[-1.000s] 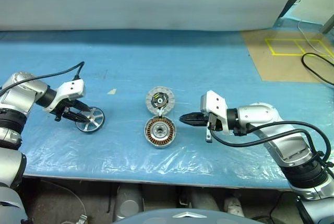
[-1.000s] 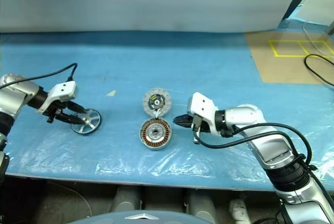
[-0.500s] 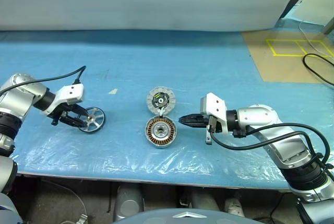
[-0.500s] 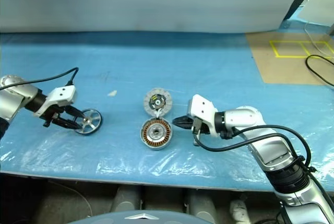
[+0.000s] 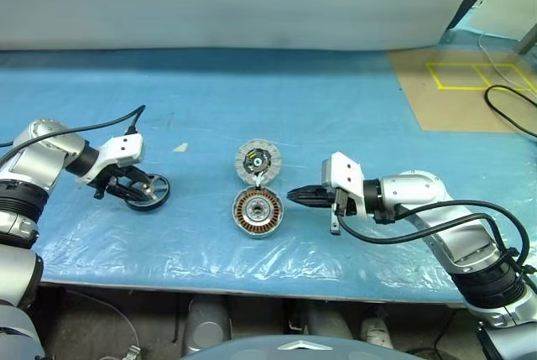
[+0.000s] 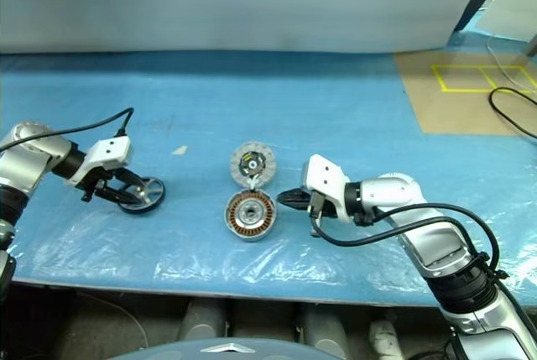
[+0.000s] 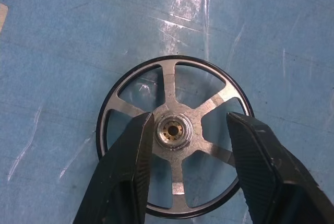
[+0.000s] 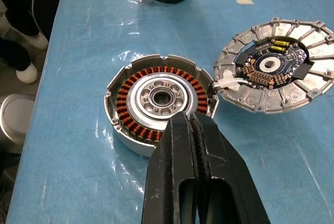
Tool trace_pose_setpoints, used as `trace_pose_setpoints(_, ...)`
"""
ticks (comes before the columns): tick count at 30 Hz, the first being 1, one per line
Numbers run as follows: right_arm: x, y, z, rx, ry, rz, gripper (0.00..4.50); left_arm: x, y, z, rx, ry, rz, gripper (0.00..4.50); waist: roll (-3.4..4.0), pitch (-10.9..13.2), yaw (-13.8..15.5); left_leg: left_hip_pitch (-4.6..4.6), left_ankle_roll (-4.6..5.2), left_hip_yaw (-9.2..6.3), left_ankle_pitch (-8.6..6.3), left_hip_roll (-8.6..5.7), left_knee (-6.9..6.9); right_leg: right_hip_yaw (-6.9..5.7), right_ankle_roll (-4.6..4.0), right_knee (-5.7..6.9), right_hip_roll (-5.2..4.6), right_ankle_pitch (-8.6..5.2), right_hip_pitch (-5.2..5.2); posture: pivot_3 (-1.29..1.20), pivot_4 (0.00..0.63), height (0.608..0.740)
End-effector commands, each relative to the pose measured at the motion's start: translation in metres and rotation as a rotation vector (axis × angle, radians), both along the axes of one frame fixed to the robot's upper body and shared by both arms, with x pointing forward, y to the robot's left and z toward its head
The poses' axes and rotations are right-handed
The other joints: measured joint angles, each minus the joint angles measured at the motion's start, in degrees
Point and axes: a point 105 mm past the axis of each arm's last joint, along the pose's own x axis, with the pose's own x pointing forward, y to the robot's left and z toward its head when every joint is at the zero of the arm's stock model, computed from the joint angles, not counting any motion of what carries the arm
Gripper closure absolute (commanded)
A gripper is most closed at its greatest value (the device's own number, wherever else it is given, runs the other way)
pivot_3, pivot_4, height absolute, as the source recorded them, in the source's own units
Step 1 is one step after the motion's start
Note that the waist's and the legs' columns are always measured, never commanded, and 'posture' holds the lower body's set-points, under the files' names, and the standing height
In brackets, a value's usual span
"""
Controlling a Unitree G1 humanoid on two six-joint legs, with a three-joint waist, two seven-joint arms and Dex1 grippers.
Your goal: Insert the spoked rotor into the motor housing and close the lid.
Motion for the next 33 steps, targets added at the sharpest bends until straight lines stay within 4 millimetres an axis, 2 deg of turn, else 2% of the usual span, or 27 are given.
trace_pose_setpoints(1,0.000,0.000,0.005,0.004,-0.033,0.009,4.50,-0.001,0.010,0.009,0.019,0.001,0.032,2.19,0.00,0.00,0.01,-0.01,0.00,0.00,0.00,0.00,0.00,0.00,0.00,0.00,0.00,0.00,0.00,0.00,0.150,0.740)
trace_pose_setpoints(6,-0.001,0.003,0.004,0.007,-0.032,0.013,4.50,0.001,0.010,0.002,0.036,-0.015,0.025,2.19,0.00,0.00,0.02,0.00,0.00,0.00,0.00,0.00,0.00,0.00,0.00,0.00,0.00,0.00,0.00,0.00,0.150,0.740)
trace_pose_setpoints(12,-0.001,0.003,0.010,0.017,-0.032,0.013,4.50,-0.001,-0.004,0.017,-0.091,-0.016,0.015,2.19,-0.01,0.00,0.07,-0.04,0.00,0.00,0.00,0.01,0.00,0.00,0.00,-0.01,-0.01,0.00,-0.02,0.00,0.150,0.740)
trace_pose_setpoints(19,-0.001,0.006,0.015,0.034,-0.039,0.028,4.50,-0.003,-0.004,0.020,-0.092,-0.020,0.009,2.19,-0.01,0.00,0.04,-0.06,0.00,0.00,0.00,0.00,-0.01,-0.01,0.00,-0.01,0.00,0.00,-0.05,0.00,0.150,0.740)
trace_pose_setpoints(25,0.001,0.008,0.019,0.054,-0.046,0.034,4.50,-0.005,0.001,0.013,-0.059,-0.013,0.018,2.19,-0.01,0.00,0.02,-0.05,0.00,0.00,0.00,0.00,-0.01,-0.01,0.00,-0.01,0.00,0.00,-0.05,0.00,0.150,0.740)
trace_pose_setpoints(33,0.000,0.010,0.020,0.053,-0.043,0.040,4.50,0.003,0.002,0.014,-0.053,-0.054,0.033,2.19,-0.01,0.00,0.06,-0.07,0.00,-0.01,0.00,0.00,0.00,-0.02,0.01,-0.02,0.00,0.00,-0.05,0.00,0.150,0.740)
